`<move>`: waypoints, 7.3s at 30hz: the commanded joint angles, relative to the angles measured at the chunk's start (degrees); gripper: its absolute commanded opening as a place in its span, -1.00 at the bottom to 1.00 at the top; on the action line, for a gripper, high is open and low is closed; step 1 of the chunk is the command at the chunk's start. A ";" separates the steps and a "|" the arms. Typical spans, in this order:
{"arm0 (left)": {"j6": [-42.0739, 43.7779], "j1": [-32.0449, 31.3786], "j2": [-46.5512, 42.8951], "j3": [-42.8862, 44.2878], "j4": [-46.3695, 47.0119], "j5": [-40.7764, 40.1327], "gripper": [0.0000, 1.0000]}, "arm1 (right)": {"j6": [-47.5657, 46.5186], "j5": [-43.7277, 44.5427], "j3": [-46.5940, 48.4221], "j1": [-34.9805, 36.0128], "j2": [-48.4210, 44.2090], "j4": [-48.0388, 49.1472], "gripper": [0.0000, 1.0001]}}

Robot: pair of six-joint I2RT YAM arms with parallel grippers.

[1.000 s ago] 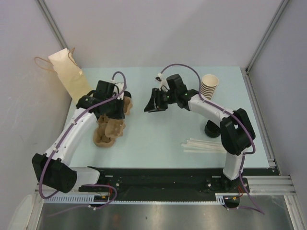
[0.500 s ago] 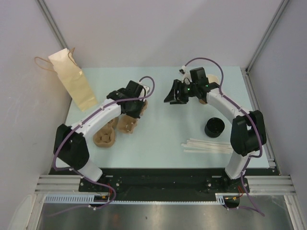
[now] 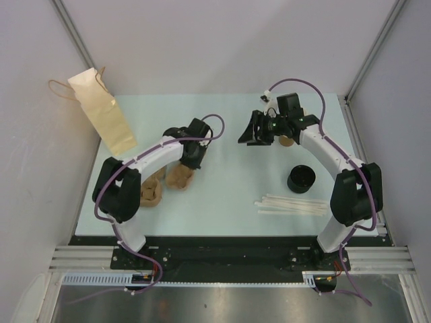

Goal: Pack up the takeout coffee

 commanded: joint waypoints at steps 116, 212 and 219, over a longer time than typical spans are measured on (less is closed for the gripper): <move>41.55 28.20 -11.27 44.60 6.65 32.62 -1.00 | -13.61 -13.32 -4.99 -27.95 -21.89 -6.50 0.99; 26.42 44.98 -21.58 18.39 -17.87 65.66 0.55 | -39.56 -11.05 41.91 -16.38 -5.03 -37.43 0.99; 30.71 44.80 -20.33 13.31 -10.31 64.25 0.98 | -41.91 -6.13 61.94 -10.41 9.47 -46.65 0.99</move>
